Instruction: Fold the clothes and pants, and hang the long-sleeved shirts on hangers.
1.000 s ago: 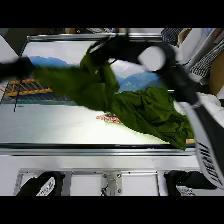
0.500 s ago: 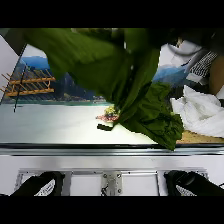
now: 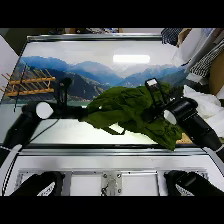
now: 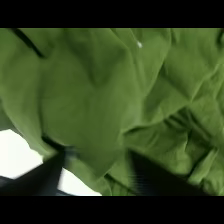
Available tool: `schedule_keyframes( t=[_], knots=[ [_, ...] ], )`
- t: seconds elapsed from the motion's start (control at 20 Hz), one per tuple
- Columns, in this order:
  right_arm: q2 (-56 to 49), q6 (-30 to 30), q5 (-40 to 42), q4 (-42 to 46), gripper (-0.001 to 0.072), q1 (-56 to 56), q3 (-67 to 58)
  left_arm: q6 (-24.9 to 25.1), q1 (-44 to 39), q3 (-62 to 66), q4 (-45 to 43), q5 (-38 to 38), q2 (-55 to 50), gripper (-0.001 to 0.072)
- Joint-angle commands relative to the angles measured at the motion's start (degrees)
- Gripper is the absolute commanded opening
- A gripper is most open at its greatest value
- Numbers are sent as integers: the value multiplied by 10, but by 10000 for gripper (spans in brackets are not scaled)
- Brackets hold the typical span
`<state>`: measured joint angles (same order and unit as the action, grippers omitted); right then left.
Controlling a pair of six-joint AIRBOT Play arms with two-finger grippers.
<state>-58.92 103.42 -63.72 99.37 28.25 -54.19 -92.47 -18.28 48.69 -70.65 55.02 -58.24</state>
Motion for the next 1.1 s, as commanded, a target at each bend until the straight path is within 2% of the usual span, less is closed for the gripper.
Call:
schedule_keyframes(
  t=[0.0,0.2,0.25,0.3,0.35,0.55,0.7,0.8,0.95,1.05],
  knots=[
    [2,3,-1,4,717,-2,35,1,-25,-89,1,-23,1,11],
    [9,-29,-3,-2,712,43,-21,1,-24,-88,-2,-27,1,11],
    [7,-30,-3,-1,683,71,-21,1,-24,-88,-2,-28,1,10],
    [1,-30,-3,-1,601,98,-21,1,-24,-88,-3,-28,1,11],
    [-9,-22,-1,-1,582,127,-21,1,-24,-88,-3,-28,1,11],
    [-78,54,18,25,582,186,-21,1,-24,-88,-3,-28,1,11],
    [-138,198,23,124,583,181,-21,1,-24,-89,-3,-26,1,11],
    [-164,267,30,148,583,167,-21,1,-24,-89,-2,-26,1,11],
    [-188,319,74,149,583,151,-21,1,-24,-89,-2,-25,1,11],
    [-198,334,104,149,582,148,-21,1,-24,-89,-2,-25,1,11]
  ],
)
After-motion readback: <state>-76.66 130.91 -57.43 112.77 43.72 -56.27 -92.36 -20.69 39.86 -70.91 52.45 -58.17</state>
